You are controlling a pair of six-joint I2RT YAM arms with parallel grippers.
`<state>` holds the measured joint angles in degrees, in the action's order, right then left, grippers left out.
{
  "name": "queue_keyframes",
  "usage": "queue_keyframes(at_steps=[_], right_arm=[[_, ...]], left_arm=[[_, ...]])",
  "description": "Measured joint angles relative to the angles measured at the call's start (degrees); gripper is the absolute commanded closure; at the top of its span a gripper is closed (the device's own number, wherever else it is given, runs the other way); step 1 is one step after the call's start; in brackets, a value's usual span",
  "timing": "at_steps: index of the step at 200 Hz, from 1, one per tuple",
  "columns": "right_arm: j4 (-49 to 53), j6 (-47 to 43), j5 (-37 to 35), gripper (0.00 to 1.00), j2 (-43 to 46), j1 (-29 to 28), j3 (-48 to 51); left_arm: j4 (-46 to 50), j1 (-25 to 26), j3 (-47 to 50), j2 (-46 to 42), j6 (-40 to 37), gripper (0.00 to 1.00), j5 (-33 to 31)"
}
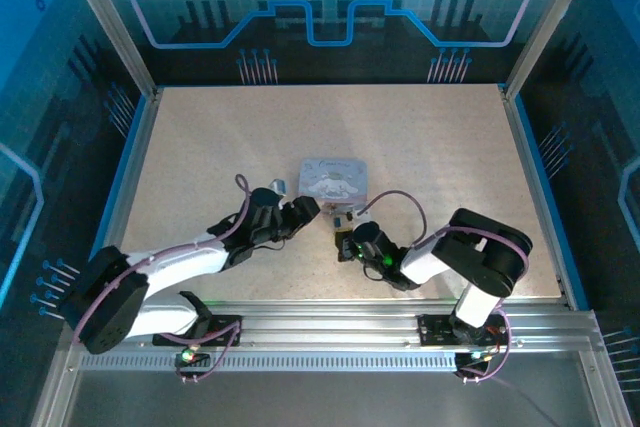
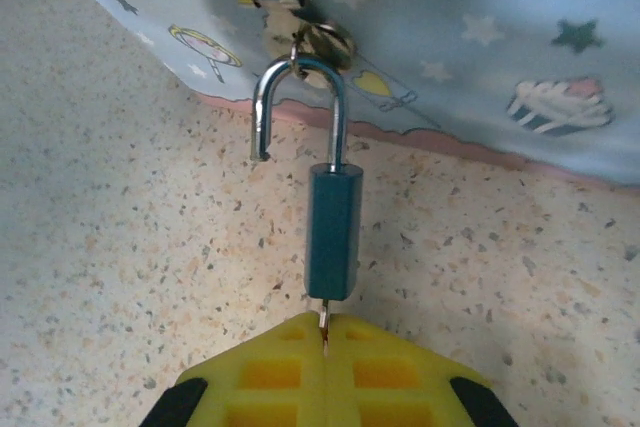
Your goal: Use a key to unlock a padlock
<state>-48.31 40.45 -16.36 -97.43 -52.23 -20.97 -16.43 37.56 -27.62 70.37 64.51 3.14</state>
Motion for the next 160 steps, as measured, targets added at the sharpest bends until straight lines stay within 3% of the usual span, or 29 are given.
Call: queue_keyframes(at_steps=[70, 111, 160], right_arm=[[-9.0, 6.7, 8.9, 0.98, -3.3, 4.5, 1.5], [-11.7, 8.6, 11.0, 0.84, -4.2, 5.4, 1.9], [-9.8, 8.6, 11.2, 0.77, -2.1, 5.4, 2.3]], left_arm=[[13.0, -0.3, 0.0, -9.9, -4.9, 0.35, -5.4], [16.0, -0.8, 0.0, -10.3, -6.3, 0.32, -6.4], [18.3, -2.9, -1.2, -9.2, -8.3, 0.29, -6.4]])
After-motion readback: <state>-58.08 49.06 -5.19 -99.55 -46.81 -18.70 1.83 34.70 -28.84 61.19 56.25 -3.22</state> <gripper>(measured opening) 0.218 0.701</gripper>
